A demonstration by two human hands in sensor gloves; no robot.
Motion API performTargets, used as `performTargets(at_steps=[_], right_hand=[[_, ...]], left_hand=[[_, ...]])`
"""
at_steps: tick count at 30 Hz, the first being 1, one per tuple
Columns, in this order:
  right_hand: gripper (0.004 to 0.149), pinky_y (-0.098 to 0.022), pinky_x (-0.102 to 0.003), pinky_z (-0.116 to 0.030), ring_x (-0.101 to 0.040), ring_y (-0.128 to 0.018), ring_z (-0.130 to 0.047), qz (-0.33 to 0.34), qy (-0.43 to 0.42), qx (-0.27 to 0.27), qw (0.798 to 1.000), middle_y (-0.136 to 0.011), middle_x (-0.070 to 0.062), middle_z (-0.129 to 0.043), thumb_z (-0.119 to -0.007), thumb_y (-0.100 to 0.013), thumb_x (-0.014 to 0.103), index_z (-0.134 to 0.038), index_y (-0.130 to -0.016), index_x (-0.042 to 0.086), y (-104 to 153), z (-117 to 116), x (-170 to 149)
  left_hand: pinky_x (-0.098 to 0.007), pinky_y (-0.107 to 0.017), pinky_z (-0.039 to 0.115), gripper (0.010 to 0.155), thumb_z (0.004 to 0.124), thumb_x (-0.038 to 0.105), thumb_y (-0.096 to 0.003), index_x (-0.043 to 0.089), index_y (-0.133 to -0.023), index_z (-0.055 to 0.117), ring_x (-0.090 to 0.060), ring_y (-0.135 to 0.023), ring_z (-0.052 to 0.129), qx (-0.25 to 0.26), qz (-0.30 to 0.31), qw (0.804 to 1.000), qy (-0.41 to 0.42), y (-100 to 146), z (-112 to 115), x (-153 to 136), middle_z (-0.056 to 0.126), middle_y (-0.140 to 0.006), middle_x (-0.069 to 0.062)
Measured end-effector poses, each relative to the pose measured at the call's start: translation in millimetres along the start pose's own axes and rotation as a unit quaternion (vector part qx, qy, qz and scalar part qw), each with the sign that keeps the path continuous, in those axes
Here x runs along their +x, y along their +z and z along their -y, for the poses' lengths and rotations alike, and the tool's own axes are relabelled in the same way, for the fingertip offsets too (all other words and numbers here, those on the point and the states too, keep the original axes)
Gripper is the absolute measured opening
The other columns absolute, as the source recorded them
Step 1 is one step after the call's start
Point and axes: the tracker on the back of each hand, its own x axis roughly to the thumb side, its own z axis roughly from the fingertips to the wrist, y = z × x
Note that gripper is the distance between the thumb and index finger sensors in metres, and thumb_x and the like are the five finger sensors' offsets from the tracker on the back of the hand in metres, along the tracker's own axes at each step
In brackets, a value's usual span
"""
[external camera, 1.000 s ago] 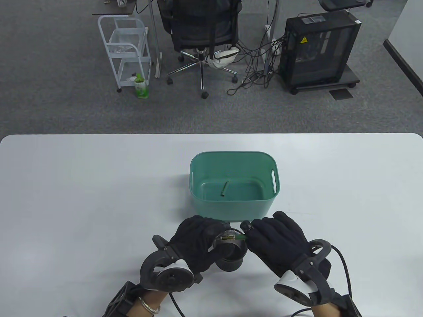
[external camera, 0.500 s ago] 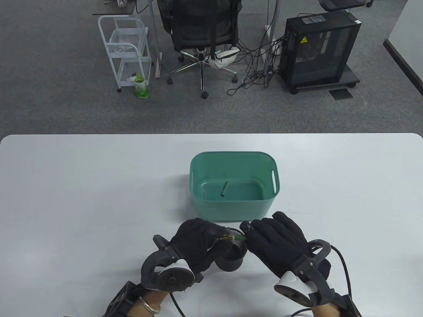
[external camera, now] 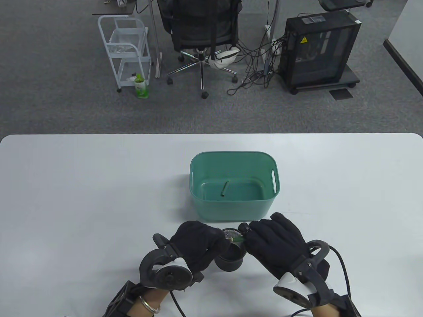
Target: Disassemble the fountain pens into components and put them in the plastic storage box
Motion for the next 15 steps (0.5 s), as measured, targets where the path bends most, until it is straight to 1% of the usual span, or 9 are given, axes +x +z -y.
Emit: performTargets(at_steps=[4,6,8,11,15], right_hand=[[0.043,-0.074,-0.044,-0.064,-0.01,-0.076,-0.088,0.001,0.0,0.0,1.0,-0.086,0.009,-0.086,-0.07,-0.053,0.05,-0.082,-0.091,0.035,0.1,0.1,0.7],[0.043,-0.074,-0.044,-0.064,-0.01,-0.076,-0.088,0.001,0.0,0.0,1.0,-0.086,0.009,-0.086,-0.07,-0.053,0.05,-0.082,-0.091,0.035,0.1,0.1,0.8],[0.043,-0.074,-0.044,-0.065,-0.01,-0.076,-0.088,0.0,0.001,-0.001,1.0,-0.086,0.009,-0.086,-0.07,-0.053,0.05,-0.082,-0.091,0.035,0.2,0.3,0.5],[0.043,-0.074,-0.044,-0.064,-0.01,-0.076,-0.088,-0.002,0.002,-0.002,1.0,-0.086,0.009,-0.086,-0.07,-0.053,0.05,-0.082,-0.091,0.035,0.3,0.6,0.0],[0.043,-0.074,-0.044,-0.064,-0.01,-0.076,-0.088,-0.003,0.003,-0.002,1.0,-0.086,0.009,-0.086,-0.07,-0.053,0.05,-0.082,-0.091,0.035,0.5,0.6,-0.5]], left_hand=[[-0.045,-0.054,0.08,0.052,0.058,0.05,-0.067,0.013,-0.07,0.094,-0.02,-0.047,0.104,0.002,0.0,1.0,0.001,0.0,-0.3,-0.5,0.107,-0.054,-0.001],[-0.045,-0.054,0.08,0.053,0.057,0.051,-0.067,0.013,-0.071,0.094,-0.02,-0.048,0.104,0.002,-0.001,1.0,0.001,0.1,-0.3,-0.7,0.107,-0.054,-0.001],[-0.046,-0.057,0.078,0.054,0.057,0.052,-0.0671,0.012,-0.076,0.092,-0.022,-0.053,0.103,0.0,0.0,1.0,0.002,0.3,-0.2,-1.0,0.107,-0.06,-0.002],[-0.048,-0.062,0.076,0.057,0.056,0.054,-0.0673,0.011,-0.087,0.088,-0.025,-0.062,0.101,-0.005,0.004,1.0,0.006,0.3,0.1,-0.8,0.104,-0.071,-0.004],[-0.05,-0.067,0.071,0.058,0.06,0.057,-0.066,0.013,-0.097,0.081,-0.027,-0.074,0.096,-0.006,0.006,1.0,0.001,0.7,0.1,-0.3,0.099,-0.082,-0.006]])
